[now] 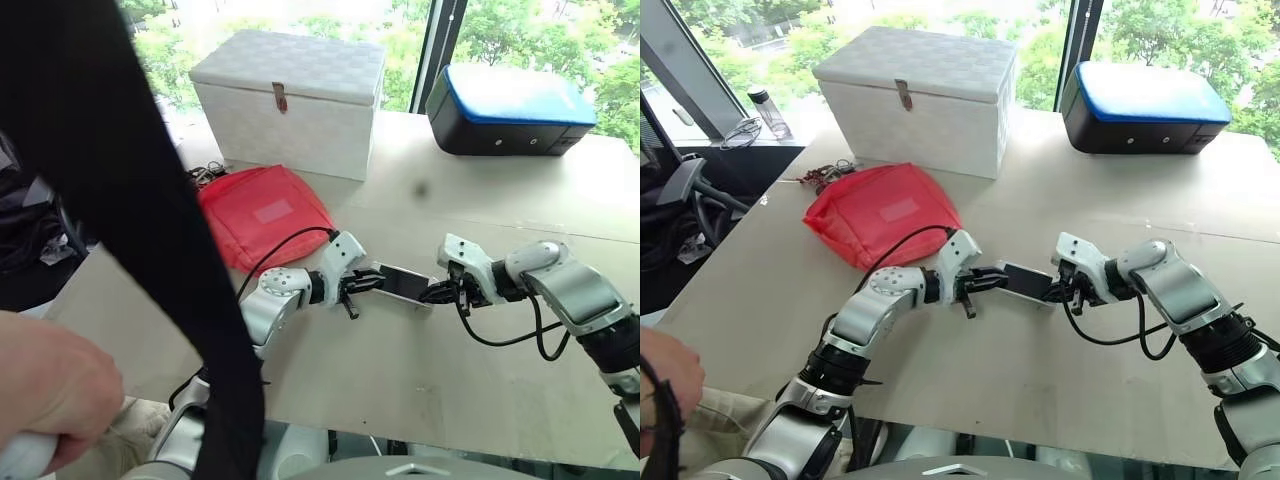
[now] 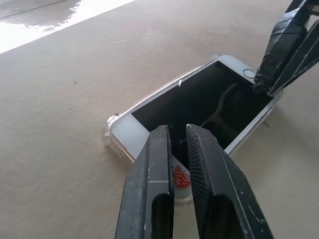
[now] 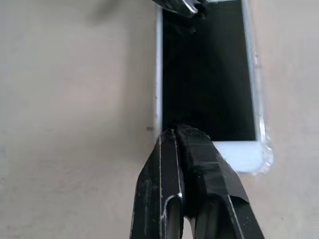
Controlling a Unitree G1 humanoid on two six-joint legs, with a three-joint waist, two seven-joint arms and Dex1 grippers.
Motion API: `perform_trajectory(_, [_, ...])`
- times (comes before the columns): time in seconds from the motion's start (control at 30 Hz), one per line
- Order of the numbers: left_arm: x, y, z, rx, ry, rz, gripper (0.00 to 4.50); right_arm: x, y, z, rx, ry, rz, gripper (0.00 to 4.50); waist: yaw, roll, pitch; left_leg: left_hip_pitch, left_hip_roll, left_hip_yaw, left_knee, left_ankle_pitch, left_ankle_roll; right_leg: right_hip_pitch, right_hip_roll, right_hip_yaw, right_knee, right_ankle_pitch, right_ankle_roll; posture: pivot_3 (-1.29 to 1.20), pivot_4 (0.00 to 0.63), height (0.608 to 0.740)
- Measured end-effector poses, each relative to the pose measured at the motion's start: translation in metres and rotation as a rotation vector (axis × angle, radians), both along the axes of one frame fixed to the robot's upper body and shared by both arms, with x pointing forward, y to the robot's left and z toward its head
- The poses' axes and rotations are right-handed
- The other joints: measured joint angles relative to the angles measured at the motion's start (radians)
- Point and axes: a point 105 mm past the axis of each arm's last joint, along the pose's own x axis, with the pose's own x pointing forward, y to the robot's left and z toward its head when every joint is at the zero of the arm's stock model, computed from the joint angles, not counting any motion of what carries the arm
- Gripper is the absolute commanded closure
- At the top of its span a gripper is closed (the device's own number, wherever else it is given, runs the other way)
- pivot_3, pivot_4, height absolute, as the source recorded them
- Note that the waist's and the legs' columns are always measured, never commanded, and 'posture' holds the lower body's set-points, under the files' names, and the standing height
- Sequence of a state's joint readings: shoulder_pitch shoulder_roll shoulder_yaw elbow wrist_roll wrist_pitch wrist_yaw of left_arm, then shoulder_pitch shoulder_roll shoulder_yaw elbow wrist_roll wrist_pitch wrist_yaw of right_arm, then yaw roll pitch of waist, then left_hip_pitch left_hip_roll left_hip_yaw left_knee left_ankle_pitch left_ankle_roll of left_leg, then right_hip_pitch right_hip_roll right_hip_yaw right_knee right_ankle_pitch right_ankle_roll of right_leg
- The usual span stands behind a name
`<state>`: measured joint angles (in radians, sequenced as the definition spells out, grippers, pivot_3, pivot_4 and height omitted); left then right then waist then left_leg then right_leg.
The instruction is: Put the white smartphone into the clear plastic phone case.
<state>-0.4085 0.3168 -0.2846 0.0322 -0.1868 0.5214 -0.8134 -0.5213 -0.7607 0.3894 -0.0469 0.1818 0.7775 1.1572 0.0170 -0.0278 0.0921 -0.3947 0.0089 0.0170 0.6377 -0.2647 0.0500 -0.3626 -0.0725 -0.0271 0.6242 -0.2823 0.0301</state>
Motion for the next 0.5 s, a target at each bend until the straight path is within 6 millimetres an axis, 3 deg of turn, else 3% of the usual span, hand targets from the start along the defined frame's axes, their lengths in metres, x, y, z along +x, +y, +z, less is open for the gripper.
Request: perform_trajectory(0.5, [-0.0009, 0.0016, 0.0008, 0.001, 0.0, -0.015, 3.97, -0.0012, -0.0028, -0.0026, 0.031, -0.028, -0.014, 4.5, -0.001, 0.0, -0.004, 0.001, 0.0, 0.0, -0.003, -0.001, -0.002, 0.0, 0.0, 0.0, -0.002, 0.0, 0.0, 0.0, 0.15, 0.74])
